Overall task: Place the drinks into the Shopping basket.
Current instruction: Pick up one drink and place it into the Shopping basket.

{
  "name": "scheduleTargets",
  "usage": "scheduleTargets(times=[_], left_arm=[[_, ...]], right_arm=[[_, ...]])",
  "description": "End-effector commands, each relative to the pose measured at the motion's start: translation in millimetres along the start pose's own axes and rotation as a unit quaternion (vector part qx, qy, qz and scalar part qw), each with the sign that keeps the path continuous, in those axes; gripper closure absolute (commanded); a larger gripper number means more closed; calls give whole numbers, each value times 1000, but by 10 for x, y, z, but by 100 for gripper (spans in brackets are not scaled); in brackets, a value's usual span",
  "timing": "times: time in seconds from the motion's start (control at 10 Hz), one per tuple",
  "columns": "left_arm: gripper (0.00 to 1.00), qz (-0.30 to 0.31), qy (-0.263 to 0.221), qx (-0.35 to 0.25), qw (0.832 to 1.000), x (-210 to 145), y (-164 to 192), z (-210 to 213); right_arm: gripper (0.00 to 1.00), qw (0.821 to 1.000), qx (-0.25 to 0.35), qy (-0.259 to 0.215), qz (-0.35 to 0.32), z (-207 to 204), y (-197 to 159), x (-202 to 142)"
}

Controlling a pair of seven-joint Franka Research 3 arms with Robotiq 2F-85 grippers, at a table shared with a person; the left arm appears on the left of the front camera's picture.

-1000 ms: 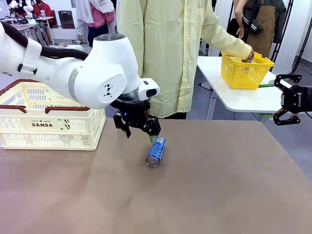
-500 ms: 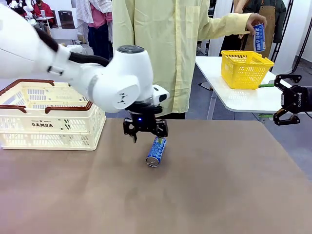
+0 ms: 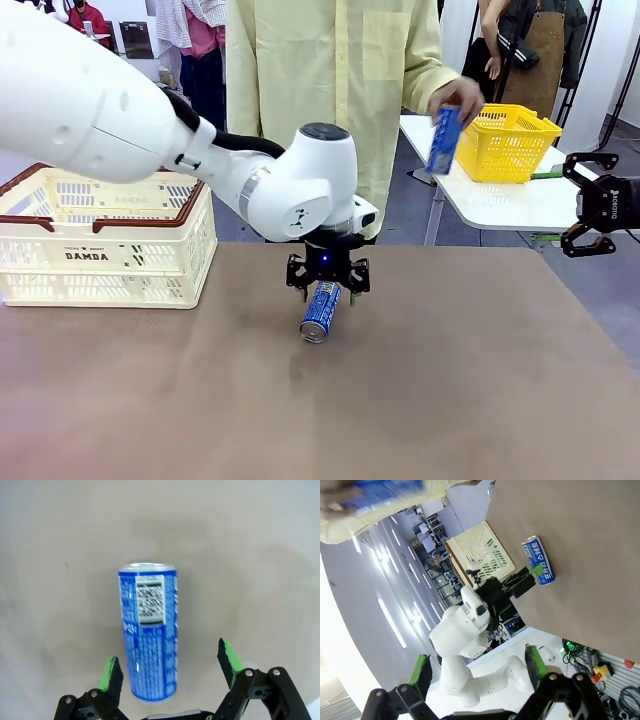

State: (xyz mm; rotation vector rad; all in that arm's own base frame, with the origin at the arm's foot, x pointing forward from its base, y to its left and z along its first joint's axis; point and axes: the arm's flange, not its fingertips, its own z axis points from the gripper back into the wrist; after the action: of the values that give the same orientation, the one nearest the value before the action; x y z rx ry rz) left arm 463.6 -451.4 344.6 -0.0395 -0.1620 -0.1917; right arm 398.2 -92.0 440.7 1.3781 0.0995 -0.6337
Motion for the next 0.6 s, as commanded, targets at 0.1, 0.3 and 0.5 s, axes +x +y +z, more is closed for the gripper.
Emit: scheduleTargets(times=[0.1,0.3,0.5], left_arm=[[0,32,-19,15,999,47,316,184],[0,-35,3,-172,985,-393,1379,1075],[0,-68,33,-294,953,-909,2451,1487]], right_arm=[[0,1000,-4,4,2,22,24,-9],[0,1000,-4,4,2,22,24,-9],[0,1000,-4,4,2,22,24,-9]])
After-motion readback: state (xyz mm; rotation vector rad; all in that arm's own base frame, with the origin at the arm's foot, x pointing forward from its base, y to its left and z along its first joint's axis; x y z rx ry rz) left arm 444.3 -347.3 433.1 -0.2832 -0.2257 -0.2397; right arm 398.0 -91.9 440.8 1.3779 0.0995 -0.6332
